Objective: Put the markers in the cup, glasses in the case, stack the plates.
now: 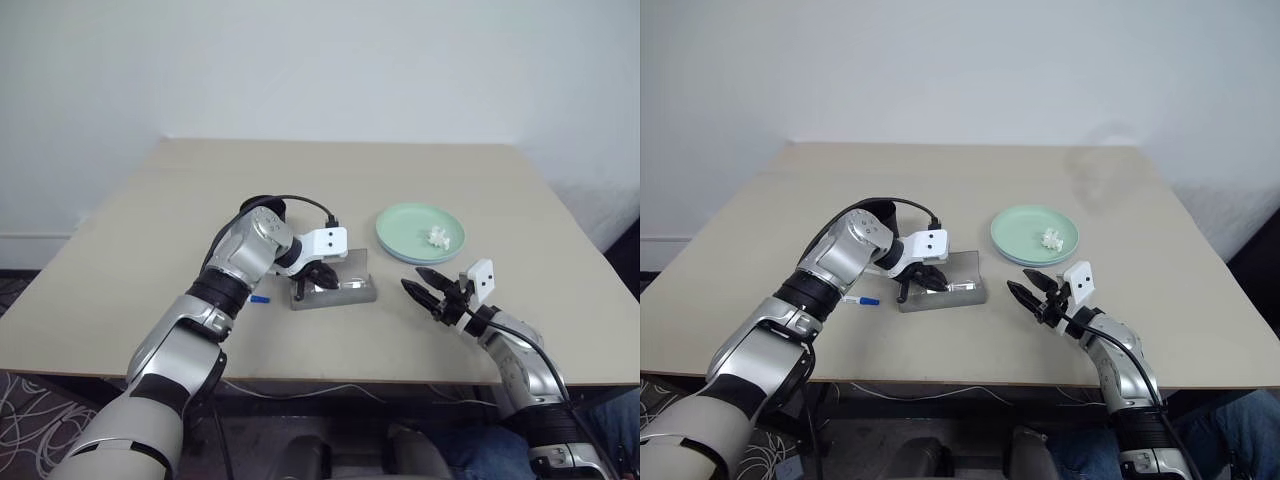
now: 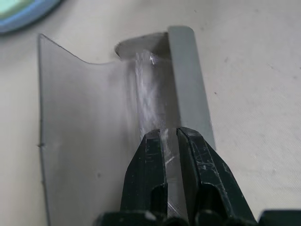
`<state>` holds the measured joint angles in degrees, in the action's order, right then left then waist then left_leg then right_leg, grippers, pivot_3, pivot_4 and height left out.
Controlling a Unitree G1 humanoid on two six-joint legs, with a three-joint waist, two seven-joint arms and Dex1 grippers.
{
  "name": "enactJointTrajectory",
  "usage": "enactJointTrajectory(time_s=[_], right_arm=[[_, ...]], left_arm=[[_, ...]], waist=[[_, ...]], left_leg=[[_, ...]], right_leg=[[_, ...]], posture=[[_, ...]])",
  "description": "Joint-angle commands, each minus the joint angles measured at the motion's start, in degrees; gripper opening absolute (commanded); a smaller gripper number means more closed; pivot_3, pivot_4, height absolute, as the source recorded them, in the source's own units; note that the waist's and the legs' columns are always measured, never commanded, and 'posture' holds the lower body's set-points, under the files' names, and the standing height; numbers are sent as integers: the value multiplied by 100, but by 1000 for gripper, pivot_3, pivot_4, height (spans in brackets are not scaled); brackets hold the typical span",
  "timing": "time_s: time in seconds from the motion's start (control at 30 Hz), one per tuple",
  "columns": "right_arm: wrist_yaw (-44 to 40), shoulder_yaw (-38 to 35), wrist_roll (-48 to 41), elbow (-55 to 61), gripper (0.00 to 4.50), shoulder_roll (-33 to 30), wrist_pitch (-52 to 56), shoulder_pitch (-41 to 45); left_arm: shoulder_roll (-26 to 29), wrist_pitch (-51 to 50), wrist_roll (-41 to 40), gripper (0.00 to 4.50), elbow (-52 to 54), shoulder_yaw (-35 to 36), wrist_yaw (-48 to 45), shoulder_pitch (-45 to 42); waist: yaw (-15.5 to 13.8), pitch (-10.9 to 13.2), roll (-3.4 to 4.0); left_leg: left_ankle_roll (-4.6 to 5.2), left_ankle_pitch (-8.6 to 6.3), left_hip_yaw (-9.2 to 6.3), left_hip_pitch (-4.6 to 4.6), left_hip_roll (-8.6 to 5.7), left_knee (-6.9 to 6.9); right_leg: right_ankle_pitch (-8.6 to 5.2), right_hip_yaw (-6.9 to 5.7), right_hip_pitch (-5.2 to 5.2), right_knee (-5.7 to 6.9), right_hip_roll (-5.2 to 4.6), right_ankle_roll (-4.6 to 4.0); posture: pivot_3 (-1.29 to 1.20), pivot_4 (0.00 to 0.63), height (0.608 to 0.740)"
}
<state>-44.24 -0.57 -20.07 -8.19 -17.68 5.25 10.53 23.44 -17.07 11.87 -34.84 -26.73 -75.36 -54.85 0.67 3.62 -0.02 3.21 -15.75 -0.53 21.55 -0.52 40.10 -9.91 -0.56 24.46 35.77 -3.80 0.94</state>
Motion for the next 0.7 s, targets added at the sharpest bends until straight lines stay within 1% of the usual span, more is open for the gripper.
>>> enactJointTrajectory(time_s=[0.03, 0.17, 0.27, 0.37, 0.47, 0.7], right_arm=[[12, -40, -51, 274, 2376, -7, 0, 59], [-6, -37, -62, 294, 2376, -8, 25, 129], [-53, -41, -89, 329, 2376, -30, 56, 182], [-87, -68, -71, 285, 2376, -73, 41, 230], [-114, -78, -58, 247, 2376, -87, 14, 235], [-110, -55, -28, 234, 2376, -43, -36, 173]], left_arm=[[-73, 199, -116, 453, -260, 351, 370, -495], [-184, 652, -12, 453, -1046, 477, 1000, -872], [-224, 905, 9, 453, -1505, 506, 1130, -1061], [-238, 1158, 60, 975, -1894, 483, 1153, -1212], [-266, 1399, 312, 1890, -2400, 379, 1490, -1358], [-451, 1895, 789, 1890, -3163, 249, 2359, -1508]], waist=[[1, 0, -1], [0, 0, -1], [8, 0, -1], [4, 1, -1], [3, 1, -3], [-20, 1, -4]], left_leg=[[0, 0, 0, 0, 0, 0], [0, 0, -2, 0, -5, 0], [0, 0, 0, -1, -9, 0], [0, 0, -1, 0, -16, -1], [0, 0, -1, 2, -17, 0], [0, 0, -4, 4, -31, 0]], right_leg=[[0, 0, 1, 0, 0, 0], [1, -1, 1, 0, 1, 1], [1, -1, 1, 0, 2, 2], [1, -2, 1, 0, 3, 2], [2, -3, 2, 0, 3, 3], [5, -3, 2, -2, -1, 9]], posture=[[0, 0, 721], [0, 0, 721], [0, 0, 721], [0, 0, 721], [0, 0, 721], [0, 0, 721]])
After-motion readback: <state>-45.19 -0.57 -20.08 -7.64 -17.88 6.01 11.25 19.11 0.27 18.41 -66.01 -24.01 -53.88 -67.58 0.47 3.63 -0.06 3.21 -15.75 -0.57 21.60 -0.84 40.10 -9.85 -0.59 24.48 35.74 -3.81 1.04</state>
